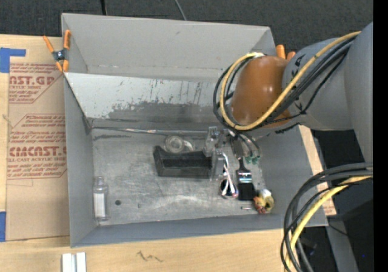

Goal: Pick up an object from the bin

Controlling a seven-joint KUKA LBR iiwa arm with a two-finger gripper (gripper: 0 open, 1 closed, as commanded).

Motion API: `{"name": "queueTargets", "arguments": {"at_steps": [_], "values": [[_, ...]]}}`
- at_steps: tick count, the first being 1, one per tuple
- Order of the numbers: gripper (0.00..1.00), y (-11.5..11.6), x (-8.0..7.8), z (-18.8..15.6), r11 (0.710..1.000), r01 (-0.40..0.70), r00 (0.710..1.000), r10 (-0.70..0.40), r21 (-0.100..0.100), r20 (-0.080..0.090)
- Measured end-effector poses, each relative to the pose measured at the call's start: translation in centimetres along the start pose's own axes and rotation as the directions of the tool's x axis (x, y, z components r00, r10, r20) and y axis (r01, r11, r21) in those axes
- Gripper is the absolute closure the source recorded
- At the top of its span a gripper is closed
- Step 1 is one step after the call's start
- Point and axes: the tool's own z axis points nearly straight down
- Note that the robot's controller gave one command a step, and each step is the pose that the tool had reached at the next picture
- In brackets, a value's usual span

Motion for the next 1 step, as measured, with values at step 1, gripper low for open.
{"name": "queueTargets", "arguments": {"at_steps": [1], "values": [[1.0,-0.02,0.44,-0.31,1.0,0.001,1.0,-0.001,-0.002,0.004]]}}
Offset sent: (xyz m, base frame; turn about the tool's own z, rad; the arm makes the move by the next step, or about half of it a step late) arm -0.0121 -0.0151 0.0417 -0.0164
